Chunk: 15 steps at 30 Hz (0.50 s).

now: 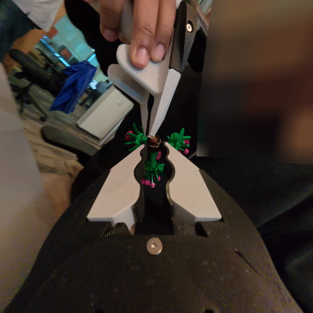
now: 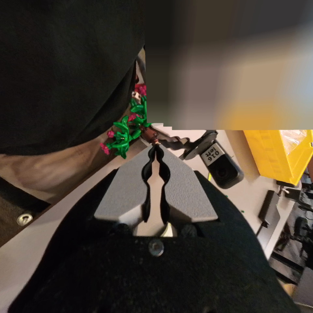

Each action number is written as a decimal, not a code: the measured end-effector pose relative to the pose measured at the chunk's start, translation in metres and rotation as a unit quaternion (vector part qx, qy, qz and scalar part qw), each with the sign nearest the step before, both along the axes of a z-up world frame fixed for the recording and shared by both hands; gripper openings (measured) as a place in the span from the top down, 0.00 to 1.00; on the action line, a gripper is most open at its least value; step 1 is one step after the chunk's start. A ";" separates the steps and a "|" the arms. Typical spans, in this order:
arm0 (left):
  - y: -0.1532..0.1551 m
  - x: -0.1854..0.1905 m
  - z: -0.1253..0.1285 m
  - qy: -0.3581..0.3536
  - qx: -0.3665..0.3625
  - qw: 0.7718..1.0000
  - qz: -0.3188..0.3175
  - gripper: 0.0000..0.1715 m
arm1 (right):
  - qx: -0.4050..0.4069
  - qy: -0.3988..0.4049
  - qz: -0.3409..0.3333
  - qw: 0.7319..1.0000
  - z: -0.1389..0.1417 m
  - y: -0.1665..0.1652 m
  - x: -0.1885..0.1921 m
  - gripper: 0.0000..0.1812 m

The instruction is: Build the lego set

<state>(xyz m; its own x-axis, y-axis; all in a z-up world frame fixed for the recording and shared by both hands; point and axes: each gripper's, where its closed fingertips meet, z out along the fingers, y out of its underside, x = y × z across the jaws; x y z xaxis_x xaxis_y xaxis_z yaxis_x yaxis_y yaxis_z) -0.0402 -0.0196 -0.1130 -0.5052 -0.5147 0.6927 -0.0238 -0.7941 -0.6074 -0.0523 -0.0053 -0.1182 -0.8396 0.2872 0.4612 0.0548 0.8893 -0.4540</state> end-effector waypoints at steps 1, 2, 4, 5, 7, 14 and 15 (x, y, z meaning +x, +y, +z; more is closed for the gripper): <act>-0.002 -0.002 0.005 -0.017 -0.009 1.000 -0.013 0.93 | -0.014 0.001 0.001 1.000 0.004 -0.002 -0.001 1.00; -0.005 -0.002 0.007 -0.028 -0.019 0.999 -0.028 0.93 | -0.025 -0.003 0.005 1.000 0.007 -0.005 0.000 1.00; -0.011 -0.003 0.011 -0.045 -0.035 0.997 -0.058 0.93 | -0.044 -0.015 0.019 0.999 0.010 -0.010 0.000 1.00; -0.013 -0.004 0.013 -0.052 -0.041 0.995 -0.072 0.93 | -0.053 -0.021 0.028 0.998 0.012 -0.013 0.000 1.00; -0.018 -0.005 0.015 -0.064 -0.048 0.992 -0.093 0.93 | -0.072 -0.032 0.044 0.996 0.013 -0.018 -0.001 1.00; -0.020 -0.002 0.008 -0.062 -0.084 0.986 -0.127 0.94 | -0.110 -0.087 0.084 0.987 0.007 -0.021 0.003 1.00; -0.021 -0.001 0.008 -0.061 -0.084 0.986 -0.129 0.93 | -0.119 -0.092 0.086 0.985 0.006 -0.022 0.004 1.00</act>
<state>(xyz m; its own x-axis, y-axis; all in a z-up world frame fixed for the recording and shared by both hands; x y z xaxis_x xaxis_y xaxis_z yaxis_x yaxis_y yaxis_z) -0.0411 -0.0403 -0.1053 -0.6884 -0.2416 0.6839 -0.1733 -0.8608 -0.4785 -0.0487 -0.0269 -0.1124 -0.9485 0.2139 0.2335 0.0130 0.7629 -0.6464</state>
